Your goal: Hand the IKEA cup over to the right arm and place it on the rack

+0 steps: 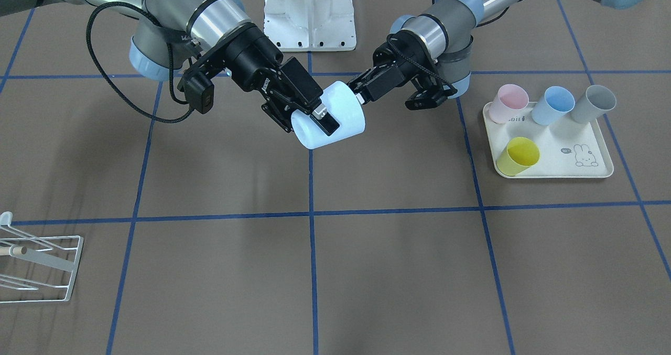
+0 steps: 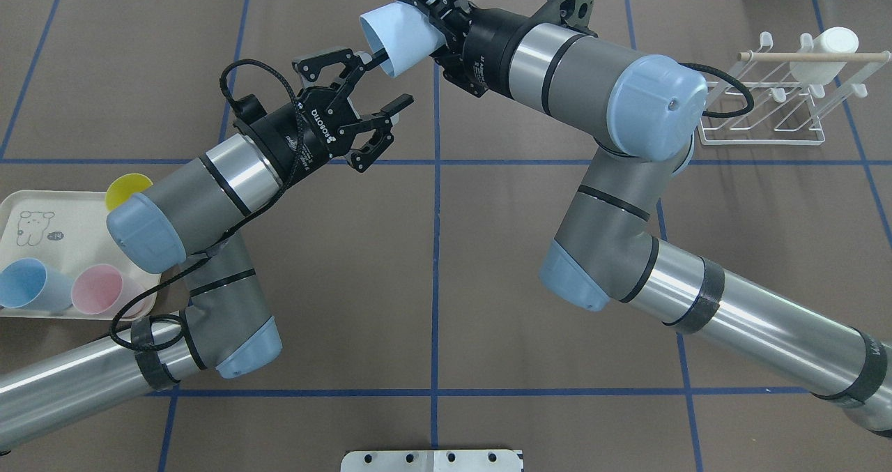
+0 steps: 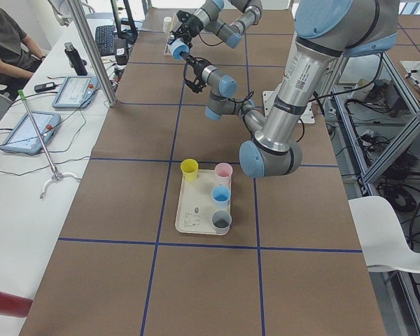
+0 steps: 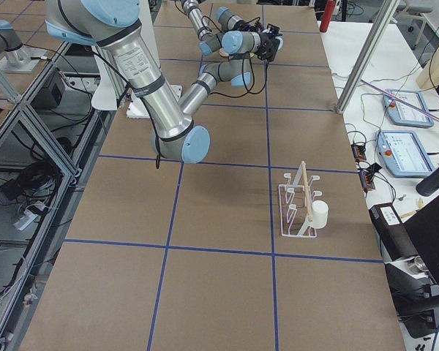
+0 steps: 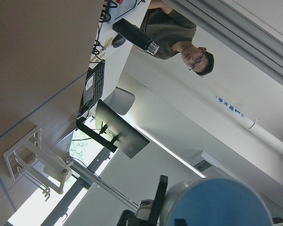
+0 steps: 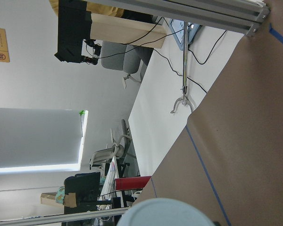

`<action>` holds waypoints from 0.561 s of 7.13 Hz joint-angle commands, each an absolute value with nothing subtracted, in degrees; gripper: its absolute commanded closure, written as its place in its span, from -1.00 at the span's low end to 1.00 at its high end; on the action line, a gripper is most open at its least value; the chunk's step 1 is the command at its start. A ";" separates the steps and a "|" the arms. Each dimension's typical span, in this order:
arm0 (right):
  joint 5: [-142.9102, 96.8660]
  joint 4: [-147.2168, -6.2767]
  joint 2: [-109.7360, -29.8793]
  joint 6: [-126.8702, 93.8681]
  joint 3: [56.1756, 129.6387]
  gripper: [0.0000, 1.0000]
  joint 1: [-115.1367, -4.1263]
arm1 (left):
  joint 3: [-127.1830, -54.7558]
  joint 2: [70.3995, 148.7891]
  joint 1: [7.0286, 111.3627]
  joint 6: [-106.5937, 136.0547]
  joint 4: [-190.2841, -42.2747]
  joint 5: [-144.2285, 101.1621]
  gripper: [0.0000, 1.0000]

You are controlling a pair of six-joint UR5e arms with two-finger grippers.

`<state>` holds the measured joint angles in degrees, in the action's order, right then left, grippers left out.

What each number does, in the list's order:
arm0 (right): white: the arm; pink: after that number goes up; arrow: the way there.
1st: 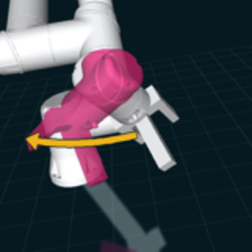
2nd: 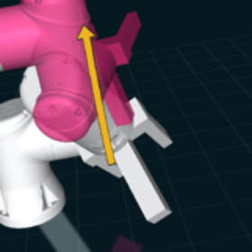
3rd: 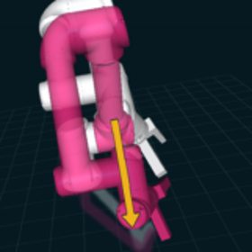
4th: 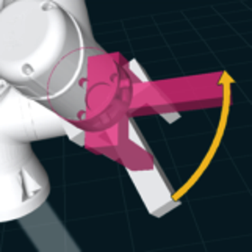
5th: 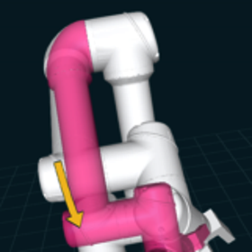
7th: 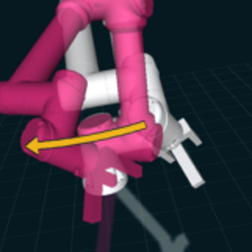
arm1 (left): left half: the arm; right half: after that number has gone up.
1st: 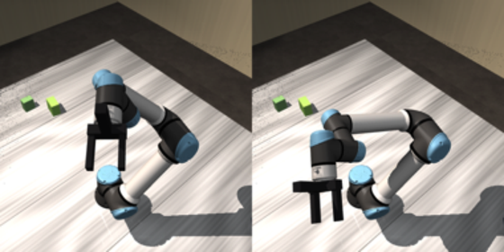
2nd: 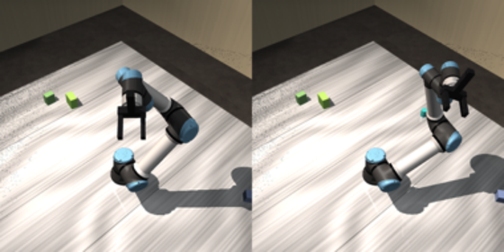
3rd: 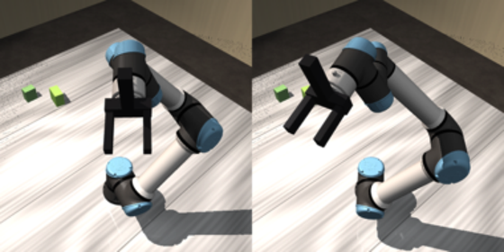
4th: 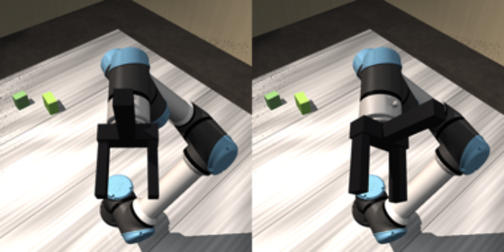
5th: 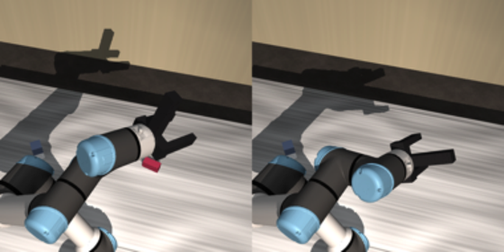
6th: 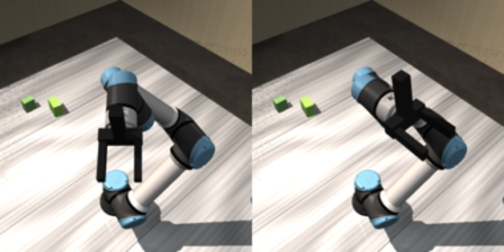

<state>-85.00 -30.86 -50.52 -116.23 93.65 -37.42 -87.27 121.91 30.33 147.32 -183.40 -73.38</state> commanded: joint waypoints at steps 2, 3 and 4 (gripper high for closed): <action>-85.60 -30.94 -51.58 -116.37 93.61 1.00 -42.34 | -87.54 121.91 30.32 145.28 -183.34 -73.56 -1.00; -86.48 -31.02 -52.64 -115.76 93.69 1.00 -45.76 | -87.54 121.90 30.41 143.54 -183.34 -73.56 -1.00; -86.92 -31.03 -54.21 -111.92 93.69 1.00 -48.23 | -87.71 121.99 30.50 139.96 -183.34 -73.56 -1.00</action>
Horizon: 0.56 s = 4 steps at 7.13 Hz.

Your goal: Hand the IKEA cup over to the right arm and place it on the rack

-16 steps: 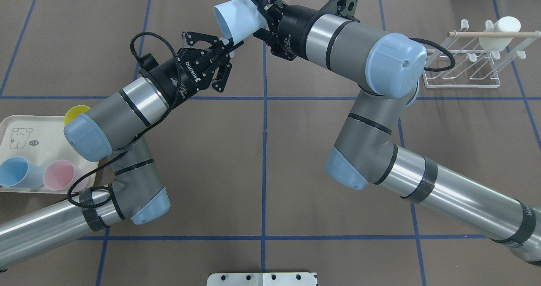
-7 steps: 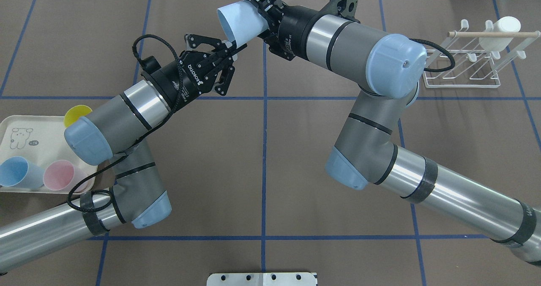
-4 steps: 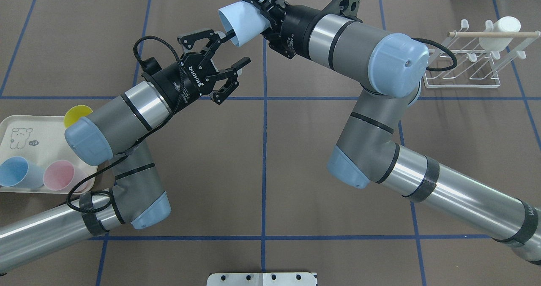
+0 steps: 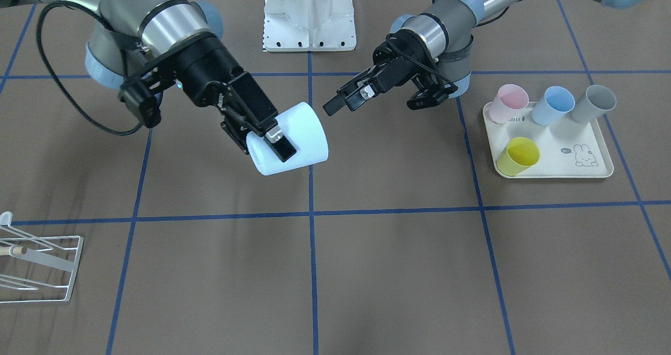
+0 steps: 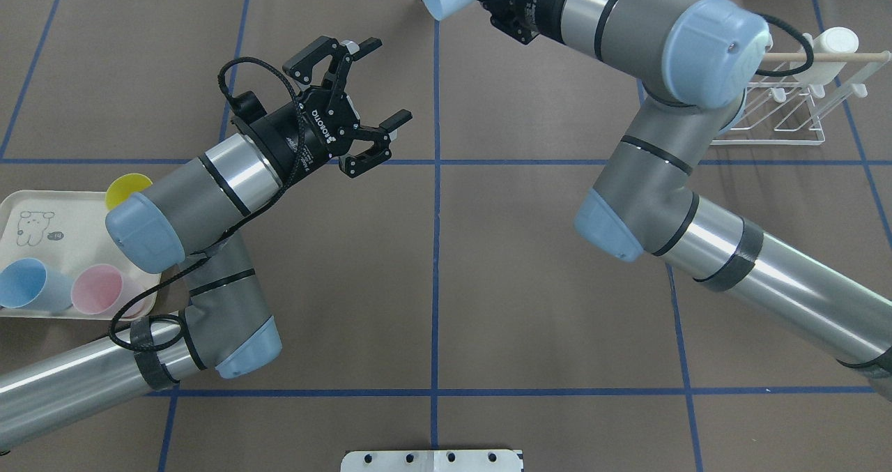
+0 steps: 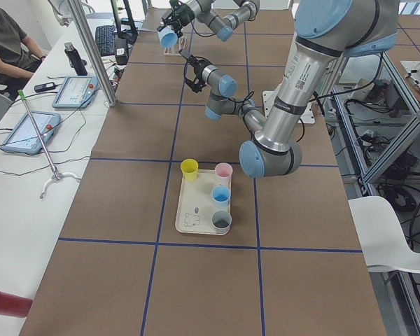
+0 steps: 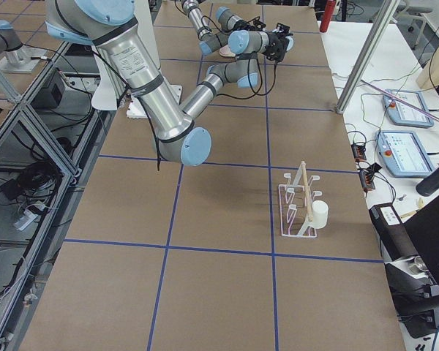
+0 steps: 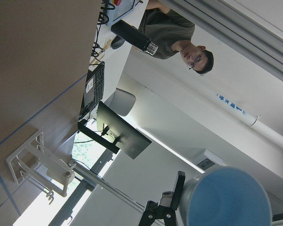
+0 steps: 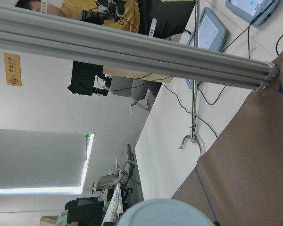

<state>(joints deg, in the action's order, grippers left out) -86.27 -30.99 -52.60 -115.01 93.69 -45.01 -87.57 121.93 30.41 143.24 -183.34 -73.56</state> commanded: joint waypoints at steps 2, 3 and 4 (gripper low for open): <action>-86.84 -31.81 -58.42 -101.40 93.78 1.00 -51.49 | -89.03 122.08 31.37 126.63 -181.07 -73.65 -1.00; -86.66 -31.73 -62.28 -95.77 93.78 1.00 -53.33 | -89.56 122.17 32.16 121.26 -176.18 -75.48 -1.00; -86.40 -31.90 -65.01 -92.84 93.69 1.00 -55.52 | -91.30 122.34 33.56 117.29 -170.13 -78.02 -1.00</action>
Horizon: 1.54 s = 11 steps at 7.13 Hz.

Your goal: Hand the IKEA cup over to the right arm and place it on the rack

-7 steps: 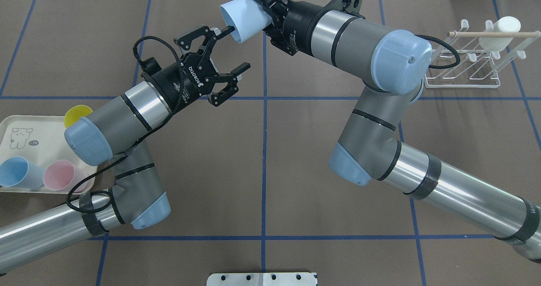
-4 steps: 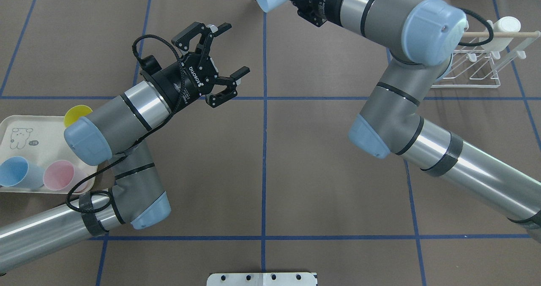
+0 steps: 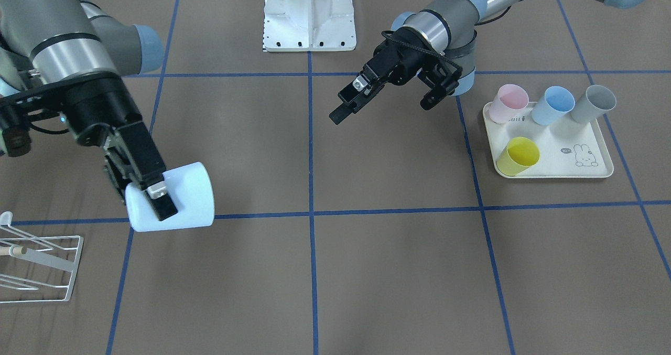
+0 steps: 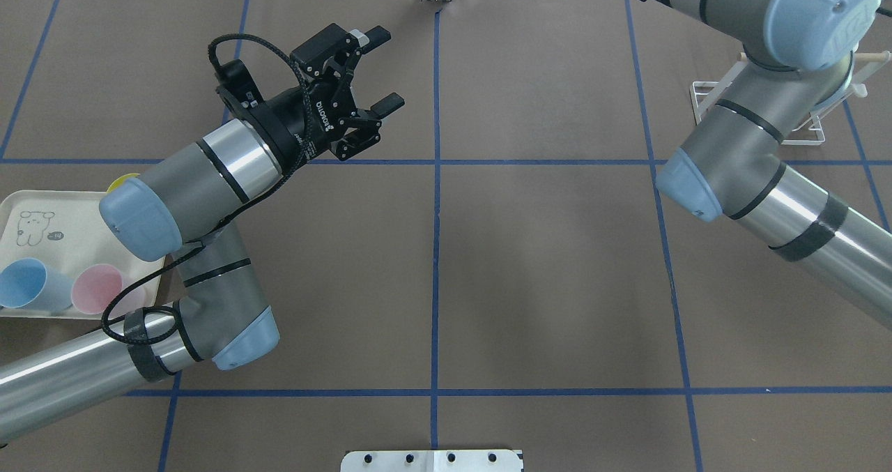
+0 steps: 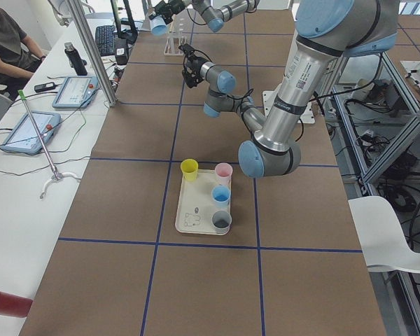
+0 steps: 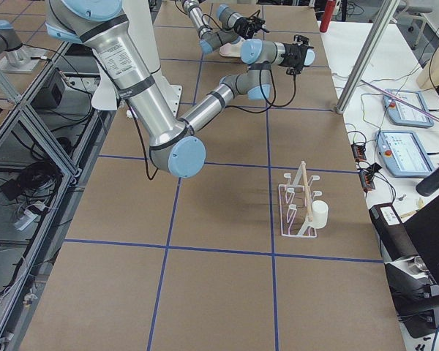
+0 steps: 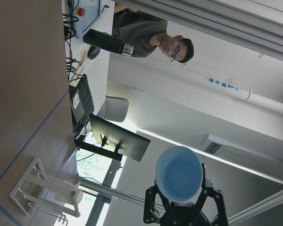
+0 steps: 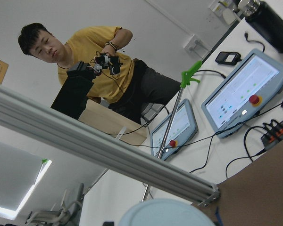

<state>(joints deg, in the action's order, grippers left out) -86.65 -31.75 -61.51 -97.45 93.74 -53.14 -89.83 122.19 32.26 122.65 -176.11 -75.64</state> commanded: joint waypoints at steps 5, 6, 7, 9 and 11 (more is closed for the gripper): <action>-78.87 -47.61 -68.11 -66.59 92.64 1.00 -62.31 | -97.80 123.31 33.84 100.66 -148.41 -78.66 -1.00; -76.58 -47.90 -71.68 -58.79 92.46 1.00 -63.01 | -98.52 123.31 33.75 100.64 -146.88 -78.66 -1.00; -76.55 -47.12 -75.55 -51.14 92.81 1.00 -64.24 | -98.44 123.40 33.75 100.63 -146.69 -78.66 -1.00; -77.25 -38.80 -82.32 -48.87 92.99 1.00 -64.51 | -98.44 123.57 33.66 100.63 -146.69 -78.66 -1.00; -77.52 -37.62 -88.74 -47.73 98.14 1.00 -64.51 | -98.44 123.57 33.66 100.63 -146.69 -78.66 -1.00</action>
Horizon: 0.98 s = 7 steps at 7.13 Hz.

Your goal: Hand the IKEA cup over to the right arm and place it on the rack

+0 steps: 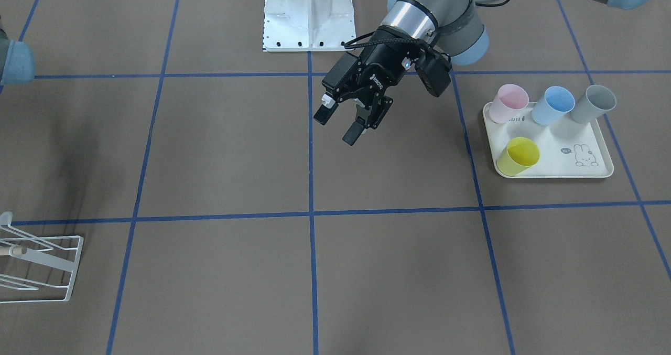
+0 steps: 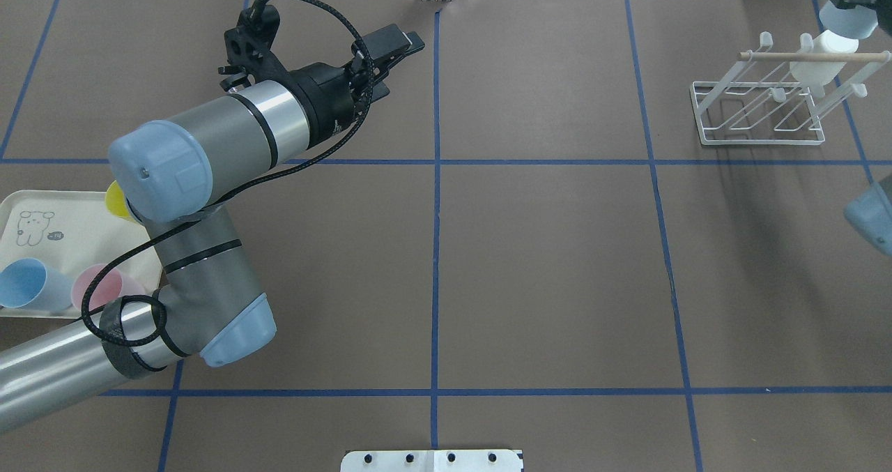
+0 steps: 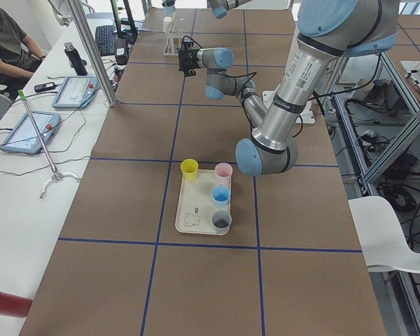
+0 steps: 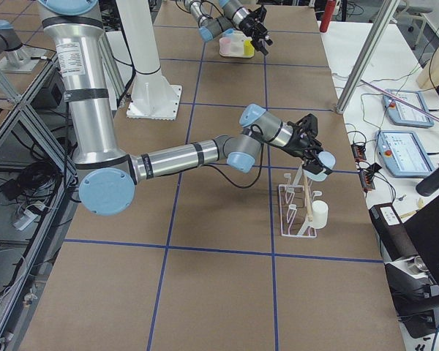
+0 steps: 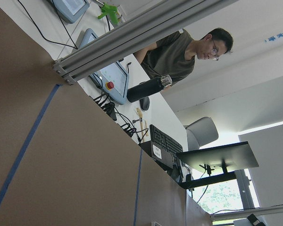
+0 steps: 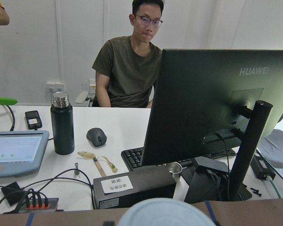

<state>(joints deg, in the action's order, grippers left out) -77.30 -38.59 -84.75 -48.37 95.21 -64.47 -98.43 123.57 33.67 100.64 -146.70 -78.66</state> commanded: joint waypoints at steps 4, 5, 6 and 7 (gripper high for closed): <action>-77.43 -36.83 -90.97 -47.81 96.16 1.00 -64.34 | -98.53 123.66 33.58 101.16 -146.69 -78.75 -1.00; -77.43 -34.22 -91.14 -47.55 93.72 1.00 -64.34 | -98.53 123.84 33.57 101.25 -146.78 -78.75 -1.00; -77.52 -30.88 -91.14 -47.37 90.99 1.00 -64.07 | -98.53 123.84 33.57 101.25 -146.69 -78.66 -1.00; -77.69 -30.59 -90.97 -47.37 90.36 1.00 -63.81 | -98.53 123.84 33.57 101.42 -146.78 -78.66 -1.00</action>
